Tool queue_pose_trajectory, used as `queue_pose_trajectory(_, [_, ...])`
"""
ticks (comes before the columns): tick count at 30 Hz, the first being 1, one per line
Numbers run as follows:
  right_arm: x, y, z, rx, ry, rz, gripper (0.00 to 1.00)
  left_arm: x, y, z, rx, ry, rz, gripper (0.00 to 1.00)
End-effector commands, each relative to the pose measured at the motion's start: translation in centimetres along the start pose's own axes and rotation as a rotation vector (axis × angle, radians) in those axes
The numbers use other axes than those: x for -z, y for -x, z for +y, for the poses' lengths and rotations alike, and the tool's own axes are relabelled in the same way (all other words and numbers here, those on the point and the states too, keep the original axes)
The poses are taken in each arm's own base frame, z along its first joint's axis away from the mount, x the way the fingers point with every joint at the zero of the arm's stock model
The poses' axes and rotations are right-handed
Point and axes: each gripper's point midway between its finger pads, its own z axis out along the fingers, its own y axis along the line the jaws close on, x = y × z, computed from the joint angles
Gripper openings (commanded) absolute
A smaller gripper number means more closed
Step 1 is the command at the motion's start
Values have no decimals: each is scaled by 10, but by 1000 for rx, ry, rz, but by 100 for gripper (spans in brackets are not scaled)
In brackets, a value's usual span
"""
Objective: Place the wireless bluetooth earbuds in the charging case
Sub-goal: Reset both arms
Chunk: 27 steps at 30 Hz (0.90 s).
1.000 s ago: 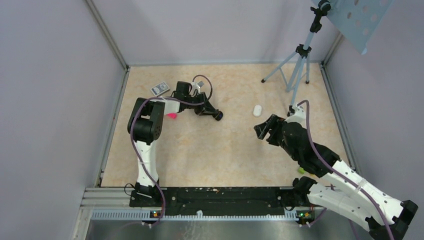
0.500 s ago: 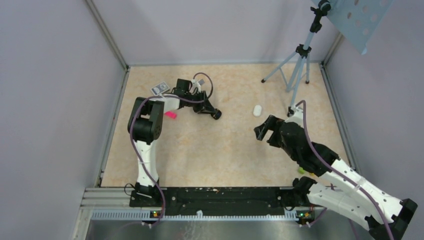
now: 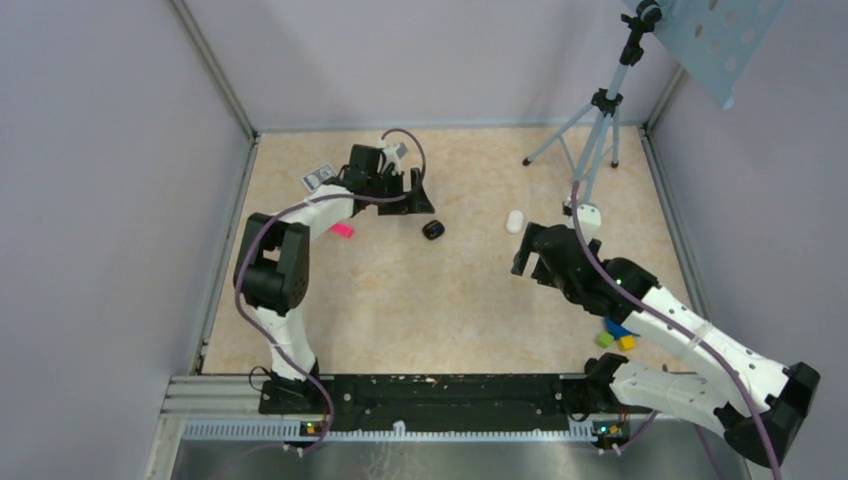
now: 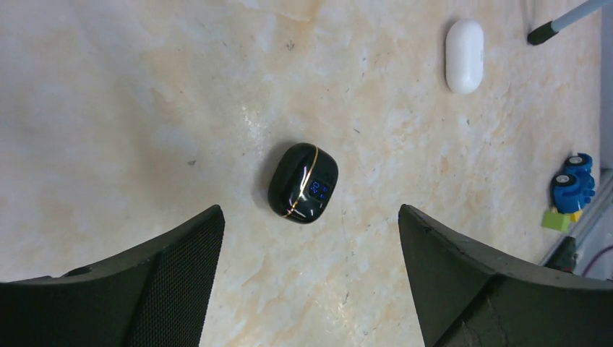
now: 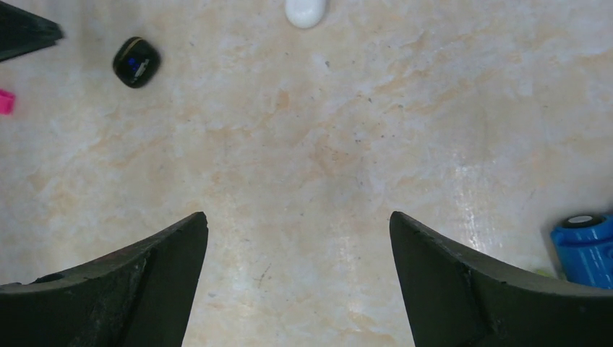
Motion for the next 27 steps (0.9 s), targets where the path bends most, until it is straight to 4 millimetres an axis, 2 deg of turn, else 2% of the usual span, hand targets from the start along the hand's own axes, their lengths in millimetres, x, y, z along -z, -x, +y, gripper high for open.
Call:
queue_pose_trajectory(1, [2,2,-20,53,-102,7,94,66,43,-31,-140,71,-205,94])
queue_pose_trajectory(5, [-1,2,-25,71,-124,-8,94,112,33,-52,-176,48,-301,93])
queue_pose_trajectory(8, [0,9,-28,56,-149,-43,94,143,15,-57,-158,73,-364,94])
queue_pose_trajectory(12, [-3,17,-33,59,-184,-85,94,172,-20,-45,-79,161,-389,97])
queue_pose_trajectory(14, [-5,18,-36,69,-210,-94,94,191,-33,-46,-65,188,-414,99])
queue_pose_trajectory(16, [-7,18,-35,81,-219,-90,94,205,-44,-36,-39,254,-446,99])
queue_pose_trajectory(18, [-9,17,-36,83,-229,-84,95,222,-49,-8,25,403,-526,99])
queue_pose_trajectory(20, [-11,15,-37,81,-238,-86,95,236,-55,2,40,473,-561,99])
queue_pose_trajectory(24, [-11,13,-43,59,-262,-99,95,254,-54,2,19,517,-592,99])
queue_pose_trajectory(27, [-12,13,-40,44,-237,-104,95,261,-50,1,11,534,-607,99])
